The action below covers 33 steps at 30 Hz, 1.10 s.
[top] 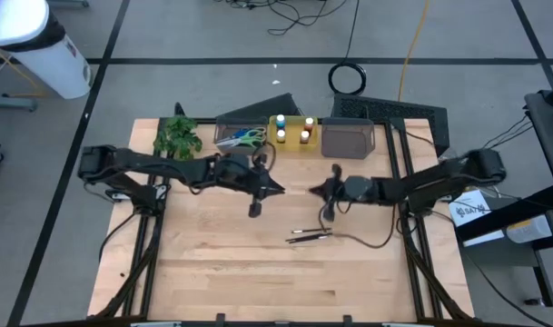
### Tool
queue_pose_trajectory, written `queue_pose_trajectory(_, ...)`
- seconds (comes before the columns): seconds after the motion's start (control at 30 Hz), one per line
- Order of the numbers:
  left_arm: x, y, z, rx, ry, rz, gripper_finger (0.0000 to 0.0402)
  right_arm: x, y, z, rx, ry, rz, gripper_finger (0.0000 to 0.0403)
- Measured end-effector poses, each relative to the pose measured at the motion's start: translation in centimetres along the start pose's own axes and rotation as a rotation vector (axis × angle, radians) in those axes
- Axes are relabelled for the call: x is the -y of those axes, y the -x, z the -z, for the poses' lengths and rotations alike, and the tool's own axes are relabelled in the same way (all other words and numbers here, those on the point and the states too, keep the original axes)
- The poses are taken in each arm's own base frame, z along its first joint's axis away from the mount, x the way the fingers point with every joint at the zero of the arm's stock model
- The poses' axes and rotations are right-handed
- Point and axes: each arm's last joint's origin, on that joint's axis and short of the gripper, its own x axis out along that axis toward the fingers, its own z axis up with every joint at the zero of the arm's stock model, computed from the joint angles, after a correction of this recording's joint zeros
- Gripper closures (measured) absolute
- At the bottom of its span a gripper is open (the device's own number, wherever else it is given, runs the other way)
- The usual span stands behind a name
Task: Pick & Place Paint Supplies
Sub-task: Put the top gold paintbrush into the right black bin
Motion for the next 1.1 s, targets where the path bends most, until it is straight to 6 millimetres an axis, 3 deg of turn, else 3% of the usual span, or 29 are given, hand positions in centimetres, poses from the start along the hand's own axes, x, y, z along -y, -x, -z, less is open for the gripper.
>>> queue_pose_trajectory(0.2, 0.4, 1.0, -0.7, 0.015, 0.049, 0.008, 0.0354, 4.6, 3.7, -1.9, -0.005, -0.012, 0.388, 0.0401)
queue_pose_trajectory(0.37, 0.8, 0.5, -0.1, -0.027, 0.013, 0.022, 0.0353, 7.8, 6.3, -1.8, -0.056, -0.077, 0.637, 0.0402)
queue_pose_trajectory(0.6, 0.8, 0.5, -0.1, -0.026, 0.001, 0.022, 0.0353, 10.6, 7.6, 0.9, -0.151, -0.123, 0.786, 0.0401)
queue_pose_trajectory(0.8, 0.8, 0.5, -0.1, -0.024, 0.001, 0.022, 0.0353, 12.0, 7.9, 2.3, -0.128, -0.131, 0.743, 0.0396)
queue_pose_trajectory(0.9, 0.7, 0.5, -0.1, -0.019, 0.001, 0.021, 0.0353, 12.2, 7.9, 3.0, -0.087, -0.129, 0.738, 0.037)
queue_pose_trajectory(1.1, 0.7, 0.5, -0.2, -0.008, -0.002, 0.019, 0.0353, 12.3, 8.1, 4.0, -0.005, -0.138, 0.767, 0.0265)
